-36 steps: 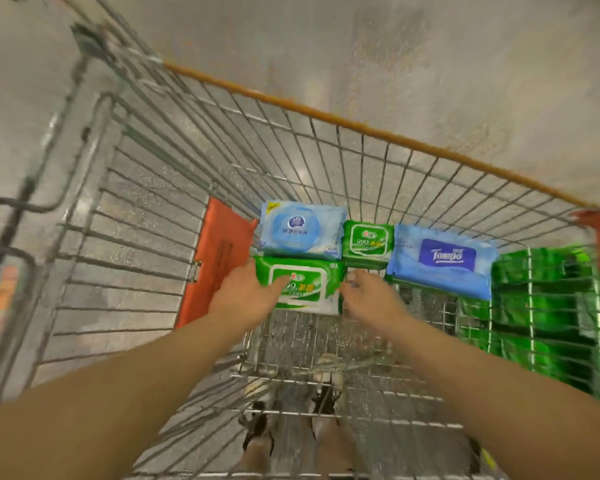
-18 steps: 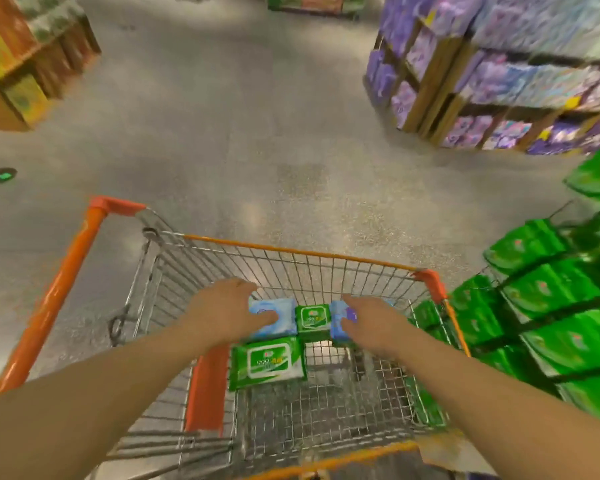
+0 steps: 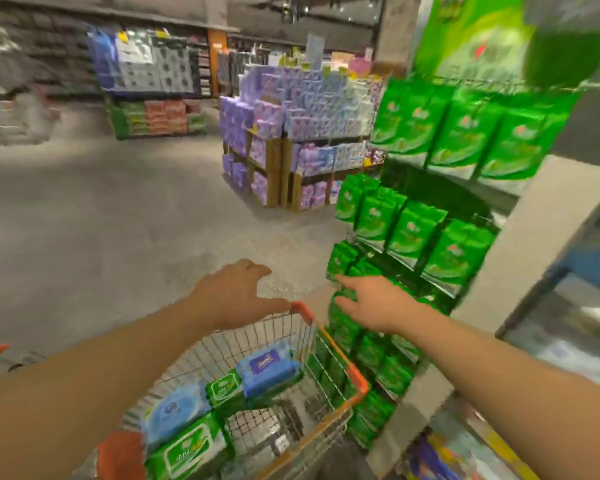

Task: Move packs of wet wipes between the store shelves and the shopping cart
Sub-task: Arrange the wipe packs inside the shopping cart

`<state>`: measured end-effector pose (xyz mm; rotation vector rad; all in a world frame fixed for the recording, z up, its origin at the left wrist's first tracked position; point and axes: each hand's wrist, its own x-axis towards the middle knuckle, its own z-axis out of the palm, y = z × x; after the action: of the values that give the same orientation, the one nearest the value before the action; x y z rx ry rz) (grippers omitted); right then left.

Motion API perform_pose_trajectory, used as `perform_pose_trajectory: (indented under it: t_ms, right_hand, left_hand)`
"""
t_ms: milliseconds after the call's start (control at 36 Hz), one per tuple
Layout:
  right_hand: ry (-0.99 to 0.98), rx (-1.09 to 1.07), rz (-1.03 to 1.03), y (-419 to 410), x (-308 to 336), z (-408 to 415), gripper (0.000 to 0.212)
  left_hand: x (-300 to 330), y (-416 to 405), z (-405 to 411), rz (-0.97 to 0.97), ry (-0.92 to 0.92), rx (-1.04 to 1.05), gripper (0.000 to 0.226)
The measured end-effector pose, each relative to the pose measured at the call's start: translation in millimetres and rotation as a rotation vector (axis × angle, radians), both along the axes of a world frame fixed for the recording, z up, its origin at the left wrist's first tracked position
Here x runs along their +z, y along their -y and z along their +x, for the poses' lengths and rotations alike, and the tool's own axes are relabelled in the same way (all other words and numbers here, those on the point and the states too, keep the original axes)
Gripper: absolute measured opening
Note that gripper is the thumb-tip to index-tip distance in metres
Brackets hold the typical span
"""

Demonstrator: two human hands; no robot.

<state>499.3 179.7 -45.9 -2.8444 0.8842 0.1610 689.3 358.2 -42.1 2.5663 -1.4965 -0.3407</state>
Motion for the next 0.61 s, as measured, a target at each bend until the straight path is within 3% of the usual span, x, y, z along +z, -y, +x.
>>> perform_pose_trajectory:
  t_ms: [139,278,417,611]
  right_hand:
    - [0.055,-0.097,-0.072,20.1,37.0,-85.4,0.063]
    - [0.084,-0.176,-0.102,35.6,64.9,-185.3,0.066]
    - [0.096,-0.297,-0.166,44.0,88.4,-286.3,0.065]
    - [0.147,-0.479,-0.205,55.1,100.3,-410.9,0.066]
  left_hand:
    - [35.6,46.3,-72.5,-0.086,0.003,-0.126,0.099]
    - [59.5,92.9,-162.1,-0.069,0.019,-0.286,0.101]
    - [75.7,135.8,-250.2,-0.089,0.011,-0.417,0.118]
    - [83.0,189.6,-356.2,-0.131,0.064,-0.586,0.104]
